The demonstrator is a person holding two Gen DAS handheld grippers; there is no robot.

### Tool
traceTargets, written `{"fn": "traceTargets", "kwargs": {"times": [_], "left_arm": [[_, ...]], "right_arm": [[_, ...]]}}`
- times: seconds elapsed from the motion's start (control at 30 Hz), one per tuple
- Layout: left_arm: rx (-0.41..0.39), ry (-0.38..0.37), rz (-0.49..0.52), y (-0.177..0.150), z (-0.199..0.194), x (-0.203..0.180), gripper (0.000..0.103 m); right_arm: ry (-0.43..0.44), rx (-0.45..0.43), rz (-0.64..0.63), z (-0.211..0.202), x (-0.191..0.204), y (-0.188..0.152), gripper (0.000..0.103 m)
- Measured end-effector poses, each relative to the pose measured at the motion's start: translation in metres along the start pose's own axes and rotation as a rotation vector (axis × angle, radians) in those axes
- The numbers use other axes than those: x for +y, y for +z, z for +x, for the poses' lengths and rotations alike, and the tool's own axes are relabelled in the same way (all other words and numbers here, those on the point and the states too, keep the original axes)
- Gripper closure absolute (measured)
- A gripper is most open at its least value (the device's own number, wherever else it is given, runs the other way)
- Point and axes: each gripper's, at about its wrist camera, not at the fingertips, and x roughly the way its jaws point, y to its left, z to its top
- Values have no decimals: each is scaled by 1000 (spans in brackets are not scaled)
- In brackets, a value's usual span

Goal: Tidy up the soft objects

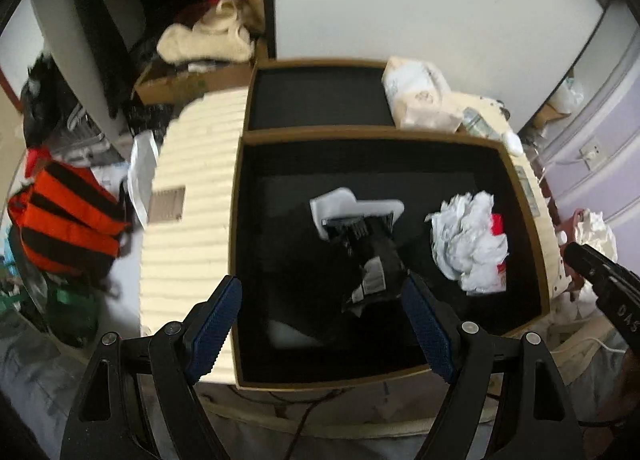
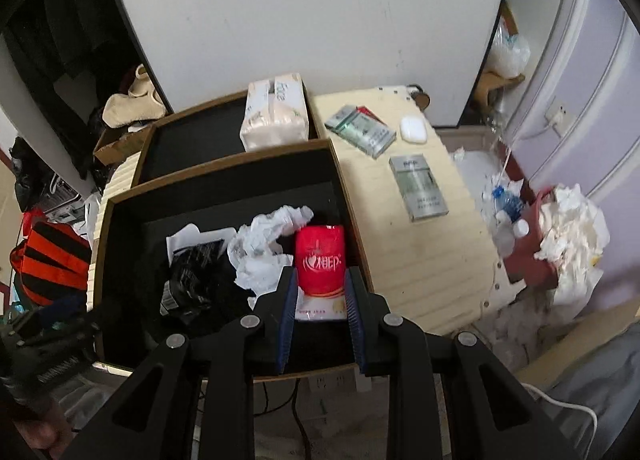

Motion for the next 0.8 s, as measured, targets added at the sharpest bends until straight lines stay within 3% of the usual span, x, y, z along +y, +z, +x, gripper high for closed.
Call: {"fn": "traceTargets", "kwargs": {"times": [0.3, 0.6, 0.63, 0.7, 0.77, 0.8], "left_arm": [[-35, 46, 79, -2, -4, -12, 23], [-214, 94, 121, 3, -40, -12, 23], [-238, 92, 126, 3, -45, -12, 23], [-277, 99, 138, 4, -53, -12, 23], [-298, 95, 130, 5, -57, -10, 23], [-304, 87, 116, 6, -58, -8, 23]], "right_arm": [[25, 65, -73, 13, 11, -2, 82], [1, 58, -90, 11, 14, -2, 79], [5, 61, -81, 11, 13, -2, 77], [34, 69, -55, 12, 11, -1, 57], [49, 67, -40, 11, 10, -1, 43], [48, 60, -39, 10, 10, -1, 42]]}}
